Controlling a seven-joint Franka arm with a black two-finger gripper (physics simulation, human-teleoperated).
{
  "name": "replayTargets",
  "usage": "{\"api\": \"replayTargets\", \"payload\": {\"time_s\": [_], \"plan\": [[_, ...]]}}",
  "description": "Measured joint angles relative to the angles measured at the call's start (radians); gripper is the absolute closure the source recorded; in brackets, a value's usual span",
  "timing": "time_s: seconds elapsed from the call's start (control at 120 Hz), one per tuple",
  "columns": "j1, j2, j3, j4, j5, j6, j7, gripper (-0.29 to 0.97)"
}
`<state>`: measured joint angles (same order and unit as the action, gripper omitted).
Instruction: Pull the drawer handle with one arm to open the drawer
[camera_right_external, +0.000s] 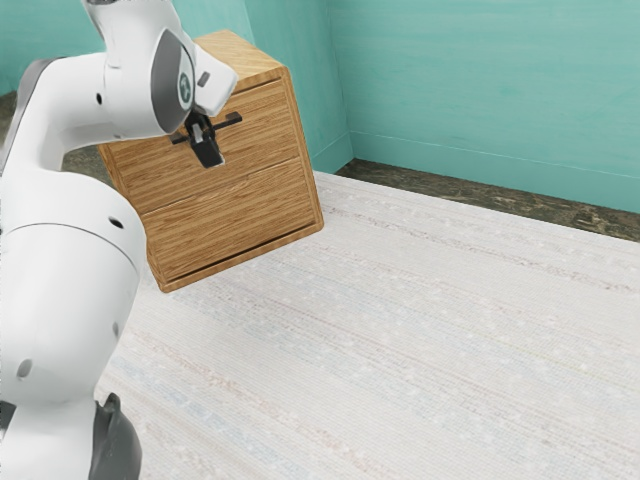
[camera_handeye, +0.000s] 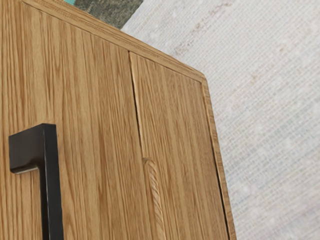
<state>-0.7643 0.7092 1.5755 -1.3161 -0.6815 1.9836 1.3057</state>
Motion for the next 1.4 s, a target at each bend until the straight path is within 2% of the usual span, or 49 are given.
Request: {"api": "replayTargets", "payload": {"time_s": [0.275,0.408,0.758,0.975,1.4], "plan": [[0.052,0.0,-0.026,0.0,-0.08,0.046,0.162,0.01],[0.061,0.0,-0.037,-0.004,-0.095,0.058,0.187,0.01],[0.095,-0.001,-0.062,-0.009,-0.145,0.06,0.098,0.0],[0.098,-0.002,-0.095,-0.01,-0.152,0.056,0.045,-0.01],[0.105,-0.004,-0.096,-0.008,-0.145,0.054,-0.023,-0.01]]}}
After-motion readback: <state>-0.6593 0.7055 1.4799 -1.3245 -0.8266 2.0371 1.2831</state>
